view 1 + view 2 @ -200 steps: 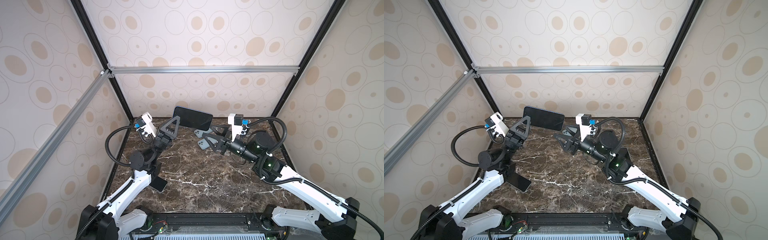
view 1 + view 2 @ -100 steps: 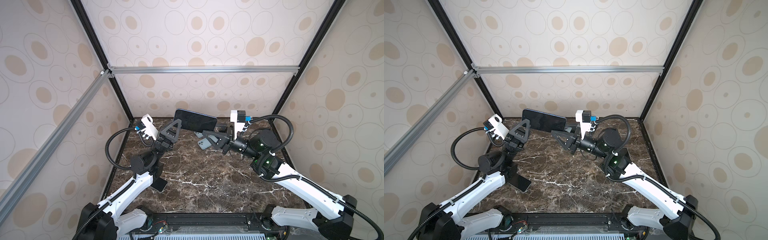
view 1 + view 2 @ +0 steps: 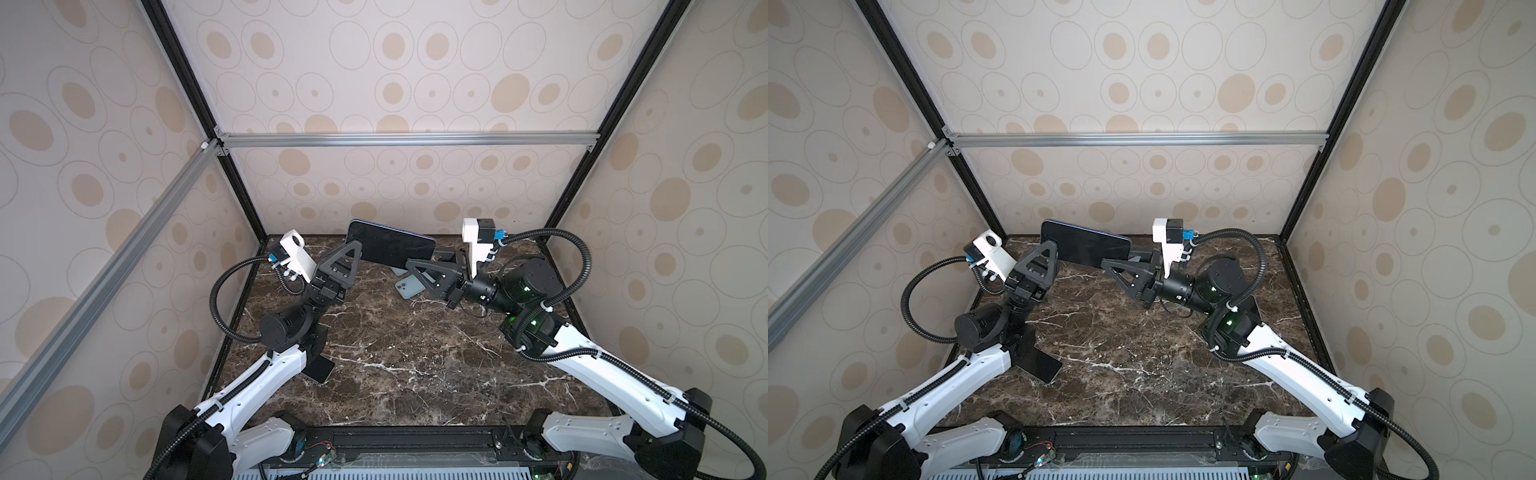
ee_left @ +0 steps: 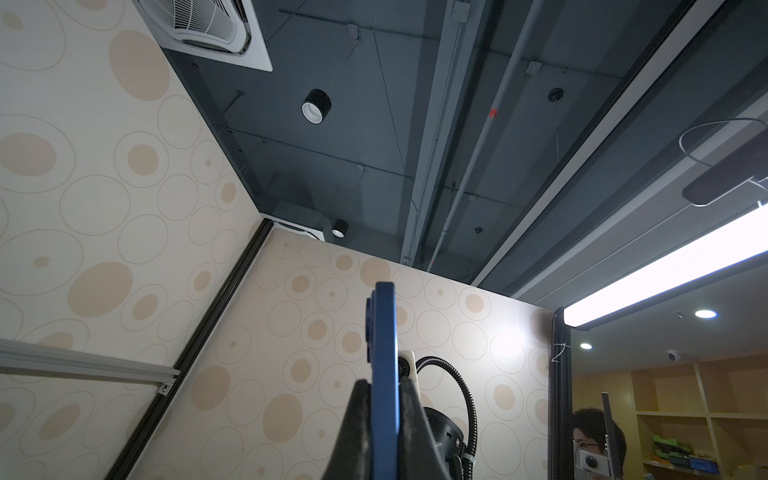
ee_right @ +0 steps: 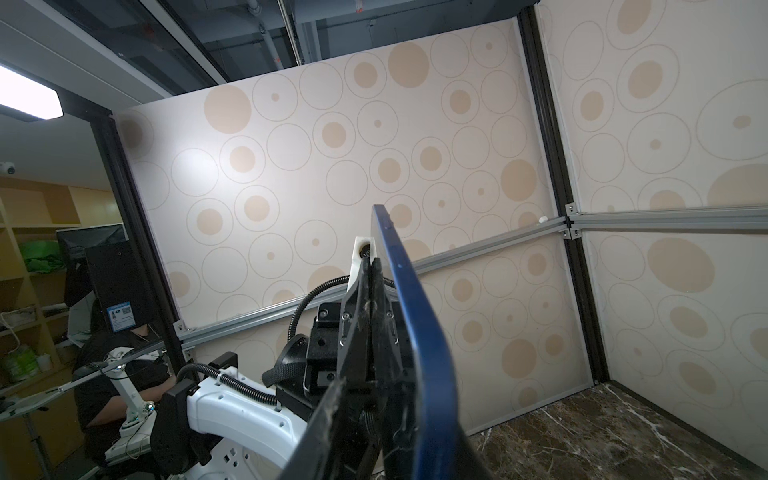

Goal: Put the phone into the phone case

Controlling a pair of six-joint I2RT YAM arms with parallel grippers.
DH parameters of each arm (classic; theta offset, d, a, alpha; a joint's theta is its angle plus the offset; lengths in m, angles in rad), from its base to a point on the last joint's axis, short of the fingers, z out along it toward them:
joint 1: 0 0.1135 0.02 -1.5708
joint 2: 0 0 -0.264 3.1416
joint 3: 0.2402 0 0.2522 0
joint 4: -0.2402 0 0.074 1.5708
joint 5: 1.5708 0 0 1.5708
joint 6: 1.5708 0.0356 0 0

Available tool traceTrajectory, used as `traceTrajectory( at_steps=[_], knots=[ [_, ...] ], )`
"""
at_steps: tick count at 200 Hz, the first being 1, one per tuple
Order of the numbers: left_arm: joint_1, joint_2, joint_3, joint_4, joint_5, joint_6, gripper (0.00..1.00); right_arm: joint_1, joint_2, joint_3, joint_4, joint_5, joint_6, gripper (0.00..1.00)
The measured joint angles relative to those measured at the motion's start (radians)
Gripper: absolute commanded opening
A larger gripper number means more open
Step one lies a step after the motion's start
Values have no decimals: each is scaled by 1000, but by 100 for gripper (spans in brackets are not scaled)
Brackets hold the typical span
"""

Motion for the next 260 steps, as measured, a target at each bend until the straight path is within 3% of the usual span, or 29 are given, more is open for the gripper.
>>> traceTrajectory(
  at_steps=[34, 76, 93, 110, 157, 188, 215, 260],
  knots=[
    [-1, -6, 0, 6, -3, -13, 0, -2, 8, 17, -6, -12, 1, 0],
    [-1, -6, 0, 16, -2, -18, 0, -1, 8, 23, -11, -25, 3, 0],
    [-1, -6, 0, 9, -10, -10, 41, -1, 7, 23, -15, -17, -1, 0],
    [-1, -24, -6, -37, -46, 22, 59, -2, 0, 22, -64, 29, -16, 0],
    [-1, -162, -22, -435, -239, 268, 58, -16, -87, 24, -317, 271, -109, 0],
    [-1, -146, 65, -716, -370, 433, 56, -56, -136, 58, -500, 460, -190, 0],
    [-1, -14, 193, -914, -414, 523, 53, -84, -161, 67, -603, 591, -289, 0],
    [-31, 359, 463, -1204, -409, 607, 47, -90, -188, 66, -701, 724, -473, 0]
  ],
)
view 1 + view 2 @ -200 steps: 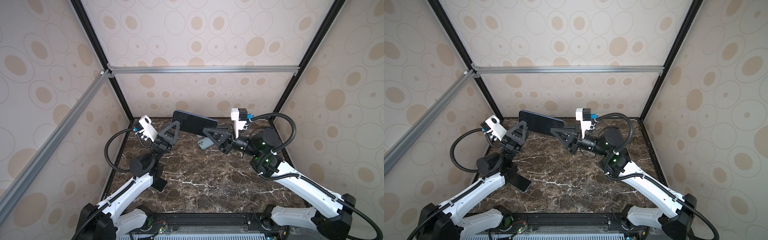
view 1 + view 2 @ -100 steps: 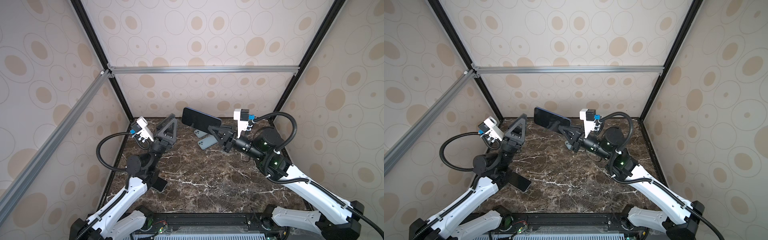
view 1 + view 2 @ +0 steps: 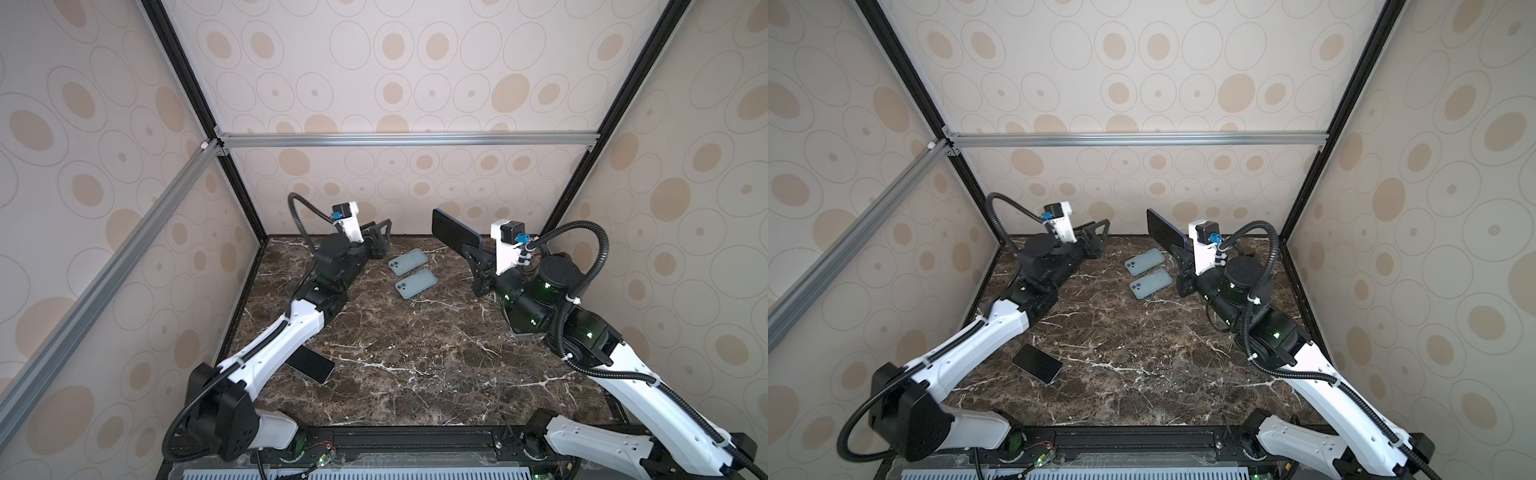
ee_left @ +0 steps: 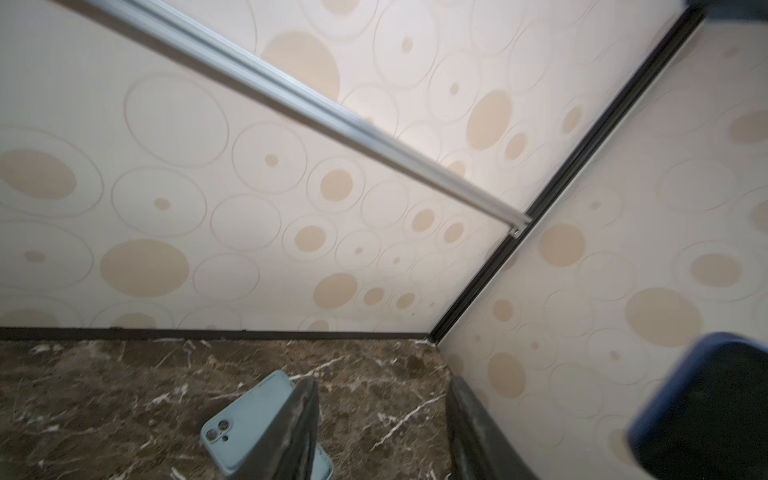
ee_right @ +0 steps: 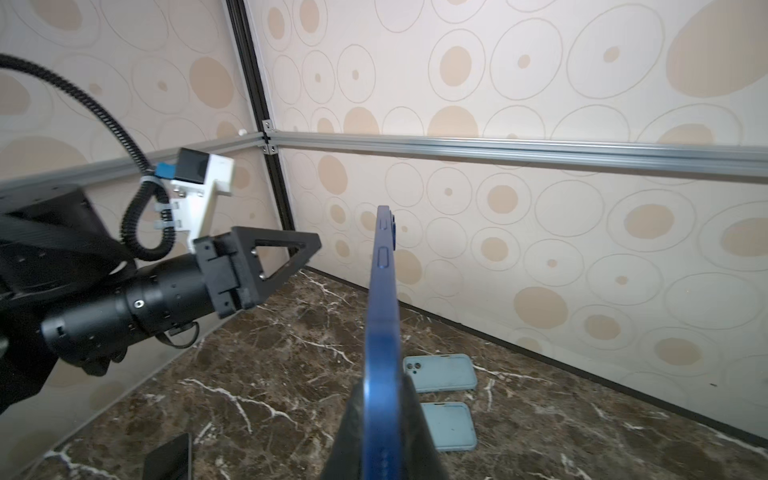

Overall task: Put the phone into the phone case
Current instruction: 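Release the left gripper and swing it away while the right holds the phone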

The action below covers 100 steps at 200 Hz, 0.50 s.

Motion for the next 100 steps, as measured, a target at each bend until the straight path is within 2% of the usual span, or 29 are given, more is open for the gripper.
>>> traceTrajectory(
  at_steps=[41, 100],
  knots=[
    [-70, 354, 280, -231, 4, 62, 49, -4, -48, -27, -22, 66, -116, 0],
    [-101, 768, 652, -486, 32, 103, 48, -6, -88, -82, -47, 93, -195, 0]
  ],
)
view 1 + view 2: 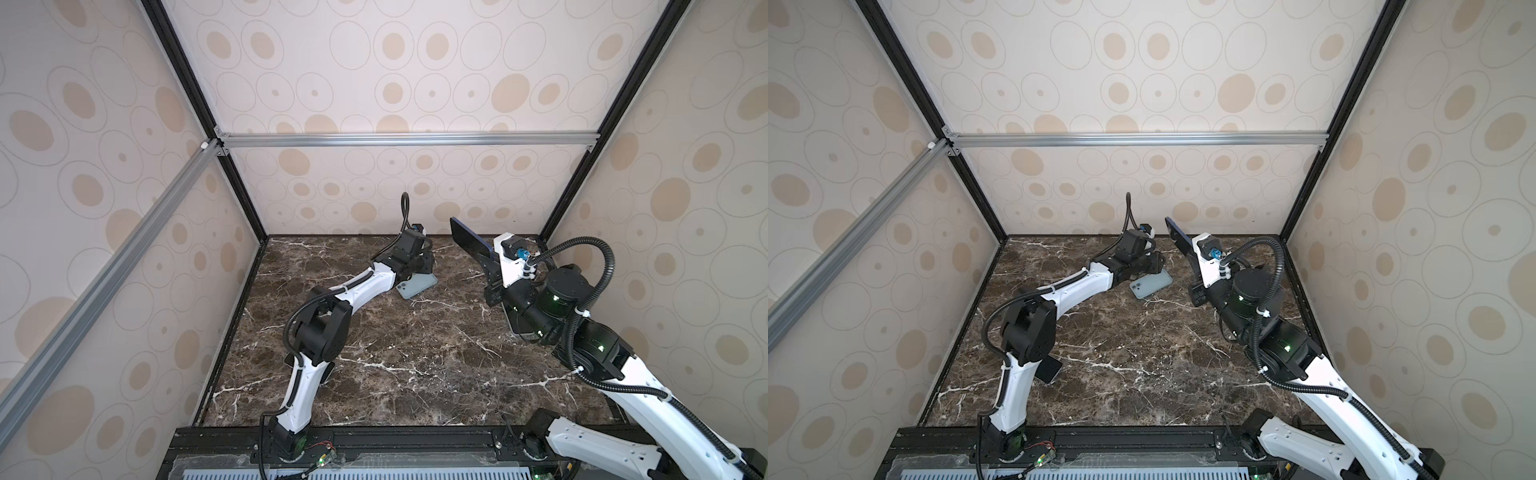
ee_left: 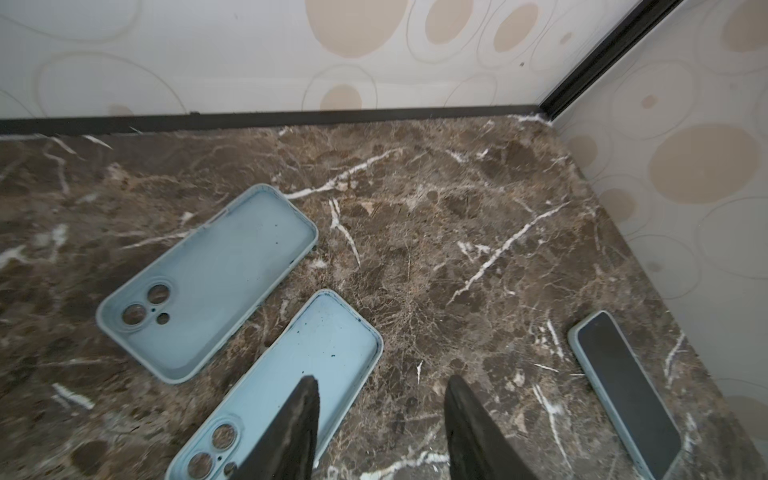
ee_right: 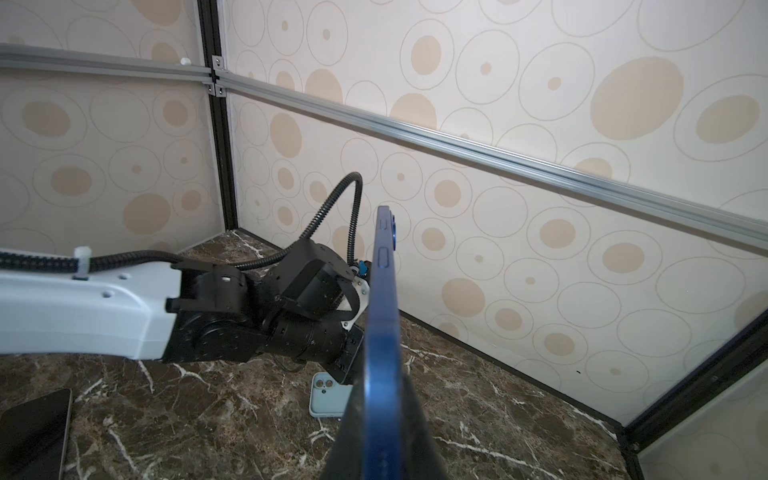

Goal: Put the phone into the phone case

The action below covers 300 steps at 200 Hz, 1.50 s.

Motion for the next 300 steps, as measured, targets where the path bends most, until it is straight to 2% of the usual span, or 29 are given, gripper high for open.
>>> traceTrajectory(
  at_steps=[51, 137, 166, 176, 206, 250, 300],
  knots=[
    [-2, 178, 175, -135, 18, 11, 49, -5, -24, -10, -21, 18, -33, 0],
    [-14, 229, 179, -208, 86, 56, 50, -5, -31, -10, -36, 14, -50, 0],
    [-18, 229, 179, -222, 130, 99, 46, -5, -27, -10, -46, 8, -49, 0],
    [-21, 229, 178, -229, 145, 118, 40, -5, -26, -10, -49, 5, -47, 0],
    [-32, 229, 164, -241, 195, 183, 40, -5, -25, -10, -54, -11, -39, 0],
    [-74, 139, -5, -175, 234, 270, 38, -5, -25, 4, -77, -27, -10, 0],
    [-139, -97, -424, -3, 292, 303, 37, -5, -25, 32, -105, -55, 30, 0]
  ],
)
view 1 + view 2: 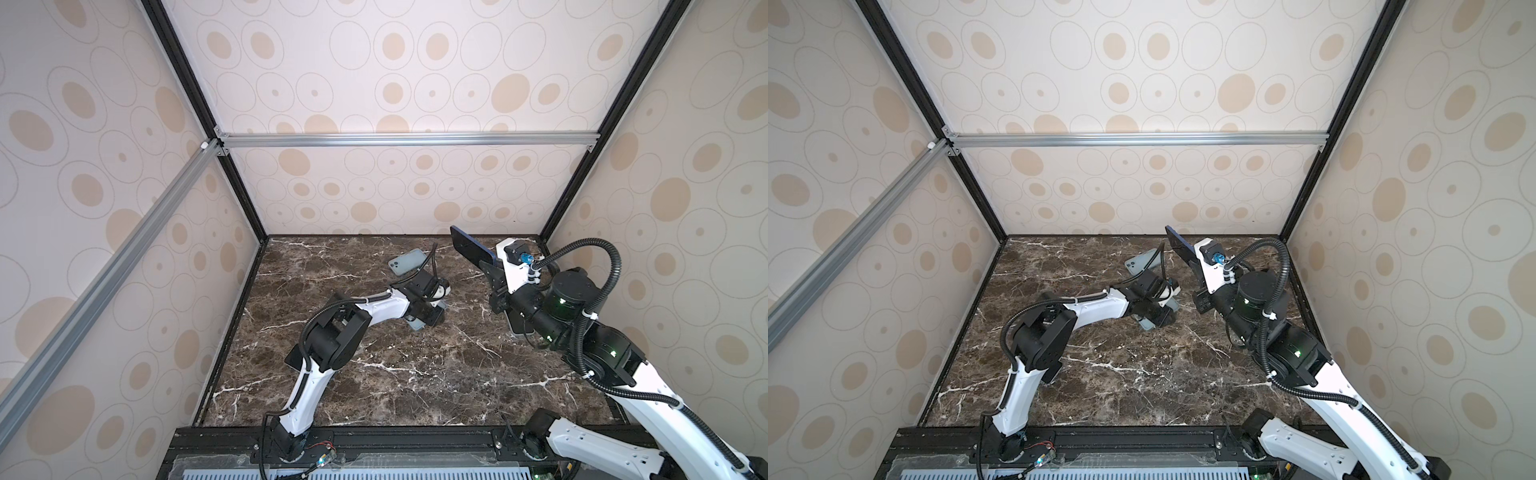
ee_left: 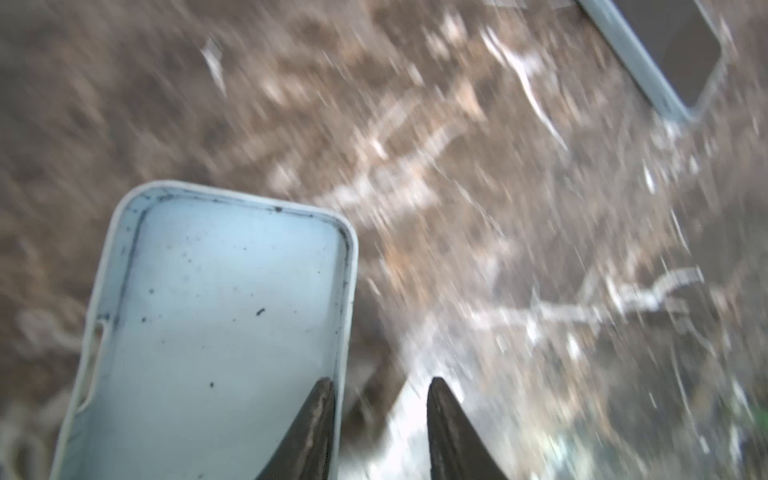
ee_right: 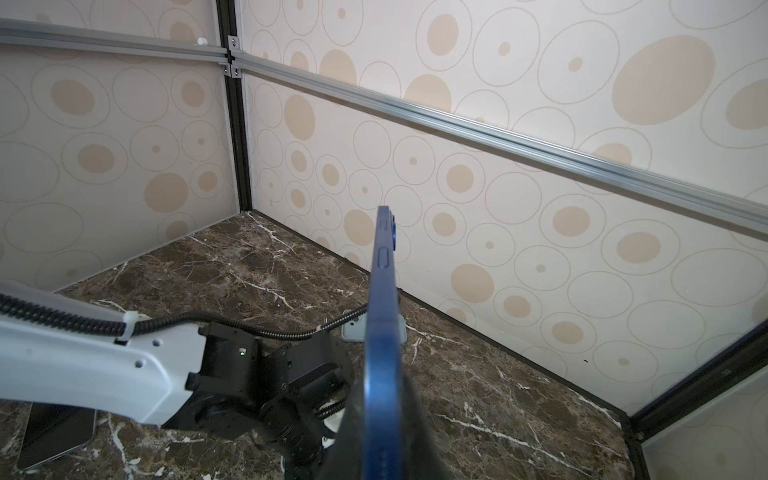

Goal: Put the phone into the phone case

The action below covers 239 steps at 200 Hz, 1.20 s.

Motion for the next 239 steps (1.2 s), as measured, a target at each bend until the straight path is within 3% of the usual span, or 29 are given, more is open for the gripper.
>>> traceTrajectory(
  at_steps=[78, 132, 176, 239],
  knots=[
    [-16, -255, -410, 146, 59, 57, 38, 0, 25, 32, -20, -39, 79, 0],
    [-16, -419, -556, 137, 25, 22, 42, 0, 63, 69, -66, -38, 143, 0],
    [-16, -663, -630, 155, -85, -138, 45, -1, 102, 116, -117, -43, 178, 0],
    [-16, -1002, -859, 113, -308, -513, 47, -3, 159, 130, -170, -71, 252, 0]
  ],
)
